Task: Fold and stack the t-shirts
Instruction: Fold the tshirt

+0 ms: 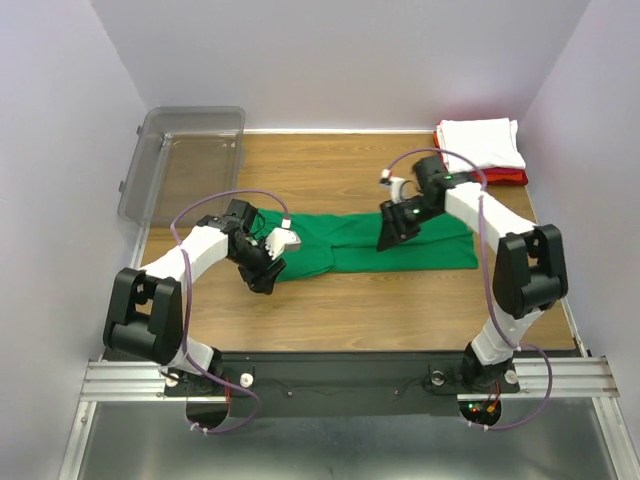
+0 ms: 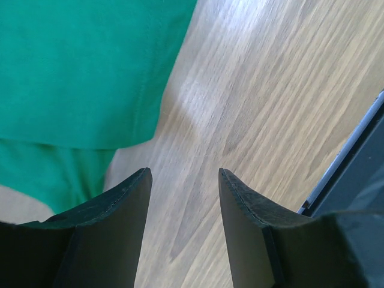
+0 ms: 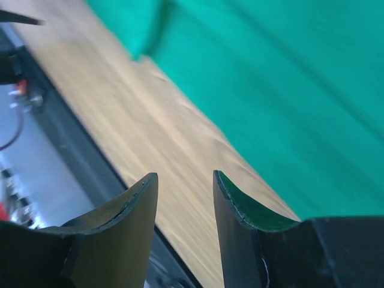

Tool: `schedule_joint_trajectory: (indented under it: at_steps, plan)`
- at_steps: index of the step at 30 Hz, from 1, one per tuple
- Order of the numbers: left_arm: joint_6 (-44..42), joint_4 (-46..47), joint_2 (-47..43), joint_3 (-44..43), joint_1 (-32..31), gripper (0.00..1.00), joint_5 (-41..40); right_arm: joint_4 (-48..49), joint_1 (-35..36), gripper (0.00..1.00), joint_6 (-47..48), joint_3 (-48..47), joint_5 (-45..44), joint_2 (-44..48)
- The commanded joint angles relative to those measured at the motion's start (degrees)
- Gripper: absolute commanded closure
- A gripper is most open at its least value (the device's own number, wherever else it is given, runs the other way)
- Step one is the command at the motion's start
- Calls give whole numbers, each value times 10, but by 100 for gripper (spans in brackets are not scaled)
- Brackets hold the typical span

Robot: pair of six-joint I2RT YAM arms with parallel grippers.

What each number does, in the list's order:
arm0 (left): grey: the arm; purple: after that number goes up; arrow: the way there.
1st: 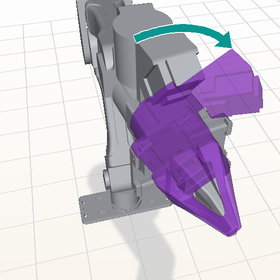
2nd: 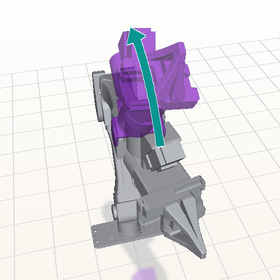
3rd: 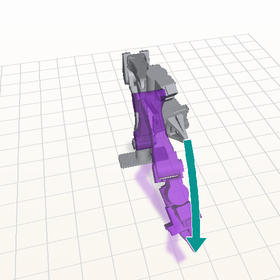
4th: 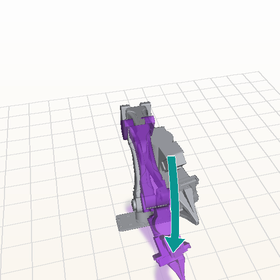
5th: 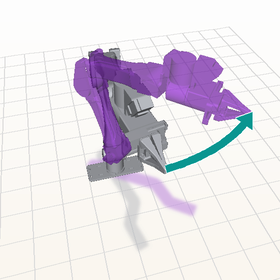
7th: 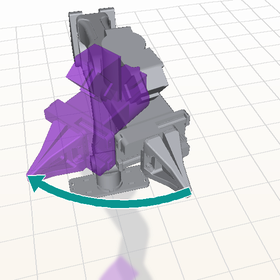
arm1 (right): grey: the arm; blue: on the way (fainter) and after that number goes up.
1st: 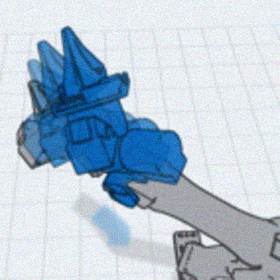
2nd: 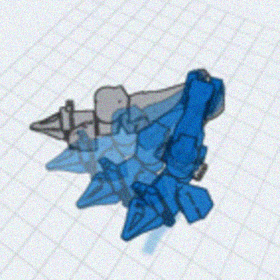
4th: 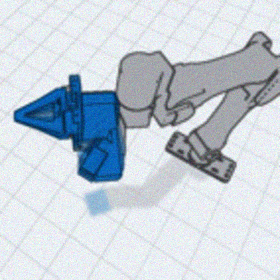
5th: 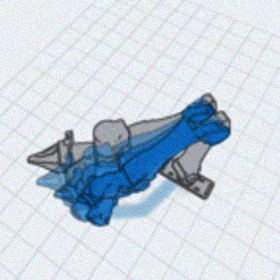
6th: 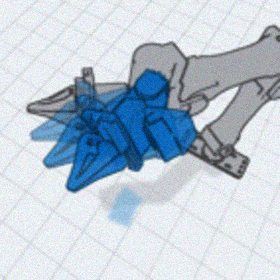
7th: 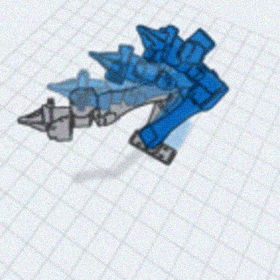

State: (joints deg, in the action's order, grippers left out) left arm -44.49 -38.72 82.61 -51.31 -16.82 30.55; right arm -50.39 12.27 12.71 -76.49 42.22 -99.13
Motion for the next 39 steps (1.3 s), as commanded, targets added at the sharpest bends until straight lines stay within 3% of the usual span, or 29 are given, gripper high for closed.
schedule_joint_trajectory:
  at_steps: [1, 5, 15, 20, 21, 26, 28, 31, 35, 39]
  plan:
    - [2, 21, 18, 18, -4, 40, -8, 129, 64, 52, -125, 0, 28, -12]
    - [5, 40, 42, 23, -9, 40, -7, 181, 131, 51, -197, -4, 17, -47]
    - [21, 71, 99, -2, -11, 40, -10, 203, 189, 48, -229, -54, 1, -127]
    - [19, 71, 100, -11, -12, 51, 2, 205, 206, 50, -235, -63, -6, -144]
    - [16, 69, 99, -12, -12, 58, 5, 204, 206, 50, -235, -64, -5, -148]
    - [14, 66, 94, -26, -12, 74, 24, 206, 210, 59, -237, -67, 7, -153]
    - [14, 59, 93, -30, -12, 86, 29, 204, 209, 65, -236, -70, 8, -162]
    - [12, 46, 85, -36, -12, 99, 36, 205, 209, 85, -234, -74, 5, -160]
    - [17, 36, 63, -40, -10, 100, 42, 205, 210, 99, -231, -74, 5, -148]
    - [15, 16, 48, -49, -6, 100, 46, 204, 209, 99, -233, -79, 12, -138]
